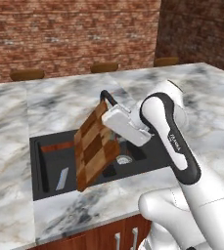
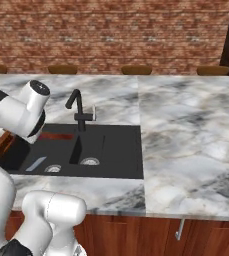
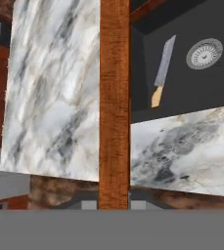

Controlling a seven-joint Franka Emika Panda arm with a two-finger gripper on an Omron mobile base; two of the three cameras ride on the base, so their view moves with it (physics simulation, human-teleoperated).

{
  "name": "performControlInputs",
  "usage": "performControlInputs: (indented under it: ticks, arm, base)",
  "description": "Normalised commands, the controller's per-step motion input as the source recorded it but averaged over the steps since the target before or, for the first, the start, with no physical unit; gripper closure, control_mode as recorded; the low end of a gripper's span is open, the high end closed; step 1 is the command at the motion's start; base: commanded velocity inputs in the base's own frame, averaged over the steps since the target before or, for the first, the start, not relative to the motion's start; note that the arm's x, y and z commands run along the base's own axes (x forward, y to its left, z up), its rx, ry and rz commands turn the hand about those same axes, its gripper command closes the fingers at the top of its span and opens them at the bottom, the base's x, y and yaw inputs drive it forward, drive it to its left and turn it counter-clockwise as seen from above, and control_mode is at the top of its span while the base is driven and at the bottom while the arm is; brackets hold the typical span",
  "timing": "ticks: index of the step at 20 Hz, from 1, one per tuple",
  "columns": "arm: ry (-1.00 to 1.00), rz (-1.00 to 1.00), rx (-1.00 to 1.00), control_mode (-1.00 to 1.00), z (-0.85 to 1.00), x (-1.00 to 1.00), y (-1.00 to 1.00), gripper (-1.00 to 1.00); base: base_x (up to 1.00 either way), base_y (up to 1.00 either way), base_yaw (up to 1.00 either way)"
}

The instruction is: Move the cutting board and knife to the sink. Then move spray from the cabinet to the counter.

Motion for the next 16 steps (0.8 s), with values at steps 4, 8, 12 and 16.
performControlInputs:
  ticks: [4, 8, 12, 16]
  arm:
    - [0.04, -0.13, -0.24, -1.0, -0.48, 0.43, 0.61, 1.0]
    - [0.0, -0.15, -0.07, -1.0, -0.17, 0.26, 0.25, 1.0]
    - [0.0, -0.02, 0.0, -1.0, 0.0, 0.0, 0.0, 1.0]
    - [-0.01, -0.01, 0.0, -1.0, -0.14, 0.21, 0.0, 1.0]
  base:
    - [0.0, 0.0, 0.0]
    - [0.0, 0.0, 0.0]
    - [0.0, 0.0, 0.0]
    - [0.0, 0.0, 0.0]
